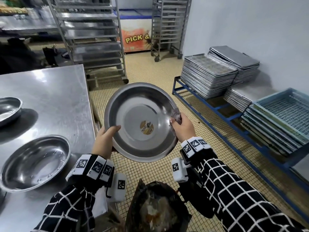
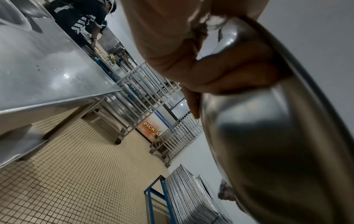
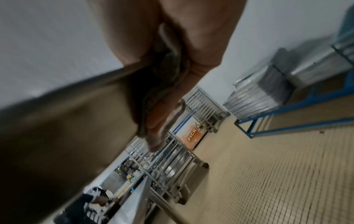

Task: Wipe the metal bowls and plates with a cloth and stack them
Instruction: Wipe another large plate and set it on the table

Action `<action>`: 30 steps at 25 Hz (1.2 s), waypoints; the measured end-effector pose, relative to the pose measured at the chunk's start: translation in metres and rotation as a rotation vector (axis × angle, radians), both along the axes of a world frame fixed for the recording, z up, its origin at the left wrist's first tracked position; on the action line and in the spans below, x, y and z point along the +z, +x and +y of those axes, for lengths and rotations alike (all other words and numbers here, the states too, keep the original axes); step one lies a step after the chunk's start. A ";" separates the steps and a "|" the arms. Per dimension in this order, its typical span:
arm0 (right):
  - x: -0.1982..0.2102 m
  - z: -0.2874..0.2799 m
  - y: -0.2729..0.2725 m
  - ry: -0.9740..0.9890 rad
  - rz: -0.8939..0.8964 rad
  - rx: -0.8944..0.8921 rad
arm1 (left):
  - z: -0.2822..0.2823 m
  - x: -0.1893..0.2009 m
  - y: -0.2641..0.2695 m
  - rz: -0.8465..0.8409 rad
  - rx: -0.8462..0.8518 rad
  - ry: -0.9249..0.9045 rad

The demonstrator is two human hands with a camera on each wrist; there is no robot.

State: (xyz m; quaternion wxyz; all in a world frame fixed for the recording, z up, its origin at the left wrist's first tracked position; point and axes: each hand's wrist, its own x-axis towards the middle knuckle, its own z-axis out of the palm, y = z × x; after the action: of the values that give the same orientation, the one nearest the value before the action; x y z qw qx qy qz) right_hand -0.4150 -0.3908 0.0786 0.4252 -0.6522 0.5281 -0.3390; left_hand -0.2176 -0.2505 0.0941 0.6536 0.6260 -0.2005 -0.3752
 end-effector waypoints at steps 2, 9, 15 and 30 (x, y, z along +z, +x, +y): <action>-0.003 0.008 0.006 0.046 -0.132 -0.091 | -0.001 0.000 0.000 -0.085 -0.028 -0.071; 0.001 0.038 0.040 0.141 -0.409 -0.186 | -0.004 0.001 -0.039 -0.191 -0.107 -0.033; -0.009 0.037 0.026 0.174 -0.177 -0.088 | -0.008 0.005 -0.012 -0.135 0.028 0.048; -0.067 0.034 0.000 -0.656 0.832 0.410 | 0.003 0.012 -0.007 -0.306 -0.154 0.005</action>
State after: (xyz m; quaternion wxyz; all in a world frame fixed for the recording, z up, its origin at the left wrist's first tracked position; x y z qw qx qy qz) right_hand -0.4151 -0.3570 0.0121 0.0133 -0.9180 0.3806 -0.1102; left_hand -0.2242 -0.2473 0.1062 0.5831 0.6604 -0.3440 -0.3248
